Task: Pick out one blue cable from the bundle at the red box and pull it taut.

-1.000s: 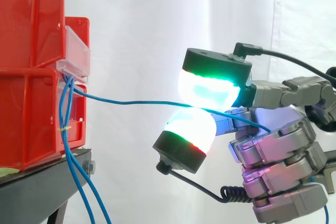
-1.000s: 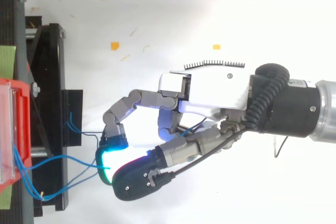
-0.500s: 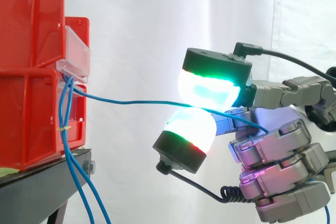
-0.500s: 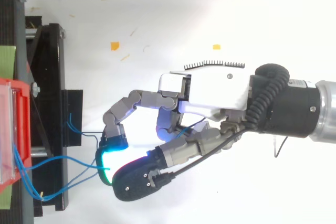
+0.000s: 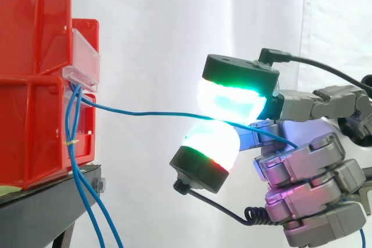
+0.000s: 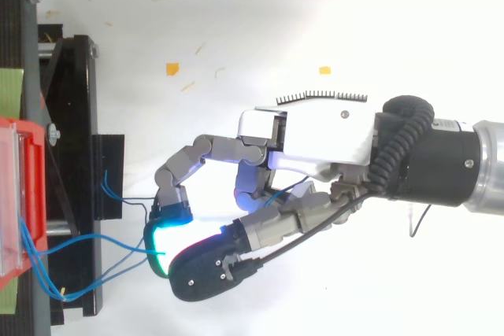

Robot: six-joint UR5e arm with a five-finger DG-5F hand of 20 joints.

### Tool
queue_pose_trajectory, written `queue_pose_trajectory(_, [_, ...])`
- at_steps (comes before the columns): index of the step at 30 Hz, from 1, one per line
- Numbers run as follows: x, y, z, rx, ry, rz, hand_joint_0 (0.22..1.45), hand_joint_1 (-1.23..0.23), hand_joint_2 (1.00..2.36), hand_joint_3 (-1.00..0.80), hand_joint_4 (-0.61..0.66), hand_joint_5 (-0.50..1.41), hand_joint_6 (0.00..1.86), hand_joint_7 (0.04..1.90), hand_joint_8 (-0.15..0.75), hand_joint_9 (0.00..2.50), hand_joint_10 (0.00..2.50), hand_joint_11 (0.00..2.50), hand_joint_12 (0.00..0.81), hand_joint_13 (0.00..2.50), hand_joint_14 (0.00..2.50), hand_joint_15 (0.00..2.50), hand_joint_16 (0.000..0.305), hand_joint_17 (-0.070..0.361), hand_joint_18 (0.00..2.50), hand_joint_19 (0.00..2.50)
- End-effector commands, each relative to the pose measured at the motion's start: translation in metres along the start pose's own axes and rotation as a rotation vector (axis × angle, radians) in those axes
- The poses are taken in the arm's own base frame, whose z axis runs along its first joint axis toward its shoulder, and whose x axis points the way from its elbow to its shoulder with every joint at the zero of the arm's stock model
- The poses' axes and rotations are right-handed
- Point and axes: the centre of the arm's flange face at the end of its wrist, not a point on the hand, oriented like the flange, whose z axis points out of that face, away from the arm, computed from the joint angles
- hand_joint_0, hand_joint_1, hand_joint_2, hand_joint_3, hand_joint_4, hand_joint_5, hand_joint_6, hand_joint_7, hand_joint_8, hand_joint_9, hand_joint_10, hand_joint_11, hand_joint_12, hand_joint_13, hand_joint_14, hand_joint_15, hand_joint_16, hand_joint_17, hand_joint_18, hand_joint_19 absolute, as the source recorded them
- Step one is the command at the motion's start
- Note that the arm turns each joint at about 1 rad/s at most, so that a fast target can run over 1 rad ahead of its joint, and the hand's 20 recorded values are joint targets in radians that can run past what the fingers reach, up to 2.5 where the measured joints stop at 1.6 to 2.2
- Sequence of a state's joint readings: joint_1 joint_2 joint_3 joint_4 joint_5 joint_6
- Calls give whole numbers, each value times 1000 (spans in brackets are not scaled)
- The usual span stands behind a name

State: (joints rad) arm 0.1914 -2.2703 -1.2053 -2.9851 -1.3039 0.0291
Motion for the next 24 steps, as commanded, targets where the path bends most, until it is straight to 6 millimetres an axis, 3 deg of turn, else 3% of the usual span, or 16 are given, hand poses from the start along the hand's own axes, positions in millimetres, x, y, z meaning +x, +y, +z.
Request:
queue_pose_trajectory(1, [0,0,0,0,0,0,710,-836,1019,6,-277,-123,924,1327,203,1503,1169,1600,312,1140,2419,845,38,85,1437,1836])
queue_pose_trajectory(24, [-1,0,0,0,-1,0,710,-831,1019,6,-275,-124,926,1301,201,1504,1156,1610,315,1156,2357,850,39,87,1436,1827])
